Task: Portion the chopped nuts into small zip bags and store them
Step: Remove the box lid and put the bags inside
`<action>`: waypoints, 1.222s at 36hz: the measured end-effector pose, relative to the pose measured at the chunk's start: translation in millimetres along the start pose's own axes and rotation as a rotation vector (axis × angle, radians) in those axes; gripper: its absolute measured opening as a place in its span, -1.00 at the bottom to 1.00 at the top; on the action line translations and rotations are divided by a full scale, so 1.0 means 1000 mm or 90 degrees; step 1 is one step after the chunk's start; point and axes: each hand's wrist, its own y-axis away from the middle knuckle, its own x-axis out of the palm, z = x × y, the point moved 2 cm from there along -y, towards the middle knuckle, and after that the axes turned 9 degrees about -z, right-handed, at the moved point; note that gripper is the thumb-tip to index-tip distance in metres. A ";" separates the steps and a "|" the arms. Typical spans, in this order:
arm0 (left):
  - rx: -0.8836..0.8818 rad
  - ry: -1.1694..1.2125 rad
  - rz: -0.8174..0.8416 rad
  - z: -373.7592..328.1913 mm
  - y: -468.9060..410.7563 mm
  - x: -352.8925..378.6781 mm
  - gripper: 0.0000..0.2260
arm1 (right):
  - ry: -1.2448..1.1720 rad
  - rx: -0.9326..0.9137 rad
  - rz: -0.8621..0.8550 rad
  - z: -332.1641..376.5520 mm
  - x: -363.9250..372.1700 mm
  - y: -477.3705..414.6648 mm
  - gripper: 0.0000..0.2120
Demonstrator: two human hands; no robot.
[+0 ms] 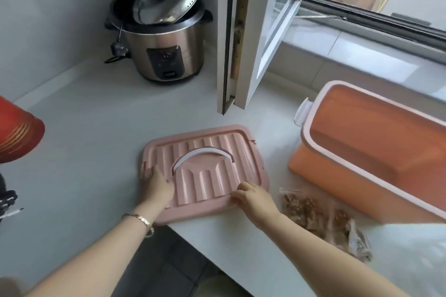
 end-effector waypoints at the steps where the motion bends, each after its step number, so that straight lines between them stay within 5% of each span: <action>1: 0.040 0.012 0.001 -0.009 0.004 0.003 -0.58 | -0.012 0.008 -0.005 0.002 -0.003 0.002 -0.83; 7: 0.312 0.069 0.122 -0.075 0.052 0.030 -0.64 | -0.054 0.050 -0.197 -0.019 -0.055 0.058 -0.83; 11: 0.469 0.040 0.200 -0.114 0.085 0.056 -0.69 | -0.004 0.288 -0.264 -0.062 -0.097 0.119 -0.83; 14: 0.560 -0.034 0.228 -0.141 0.107 0.078 -0.67 | 0.020 0.520 -0.176 -0.090 -0.113 0.150 -0.66; 19: 0.580 -0.084 0.223 -0.178 0.127 0.116 -0.66 | 0.045 0.652 -0.080 -0.104 -0.108 0.167 -0.47; 25: 0.541 -0.166 0.283 -0.197 0.128 0.148 -0.66 | -0.009 0.758 -0.091 -0.110 -0.100 0.182 -0.87; 32: 0.375 -0.095 0.373 -0.198 0.124 0.153 -0.55 | 0.027 0.738 -0.168 -0.109 -0.123 0.200 -0.81; 35: 0.301 -0.015 0.419 -0.193 0.125 0.149 -0.79 | 0.016 0.699 -0.219 -0.098 -0.146 0.204 -0.70; 44: 0.417 0.122 0.409 -0.199 0.152 0.063 -0.76 | 0.019 0.441 -0.343 -0.072 -0.232 0.195 -0.84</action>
